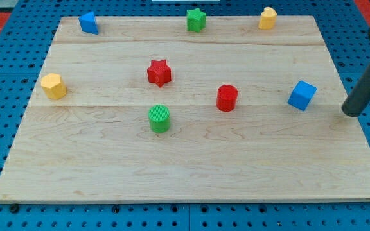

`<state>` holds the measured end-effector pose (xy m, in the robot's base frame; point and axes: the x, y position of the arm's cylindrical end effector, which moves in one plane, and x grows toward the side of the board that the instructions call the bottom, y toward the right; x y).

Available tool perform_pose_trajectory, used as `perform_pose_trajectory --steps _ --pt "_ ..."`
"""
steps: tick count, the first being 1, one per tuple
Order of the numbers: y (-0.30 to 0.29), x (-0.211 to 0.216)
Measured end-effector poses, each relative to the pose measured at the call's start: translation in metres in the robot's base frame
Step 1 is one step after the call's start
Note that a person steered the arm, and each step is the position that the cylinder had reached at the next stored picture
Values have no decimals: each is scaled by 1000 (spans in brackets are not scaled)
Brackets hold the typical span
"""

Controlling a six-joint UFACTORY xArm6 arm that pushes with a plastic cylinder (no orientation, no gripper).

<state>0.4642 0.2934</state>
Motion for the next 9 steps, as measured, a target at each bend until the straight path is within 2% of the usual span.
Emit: perform_pose_trajectory --steps 3,9 --pt "52 -1" --pt "26 -3"
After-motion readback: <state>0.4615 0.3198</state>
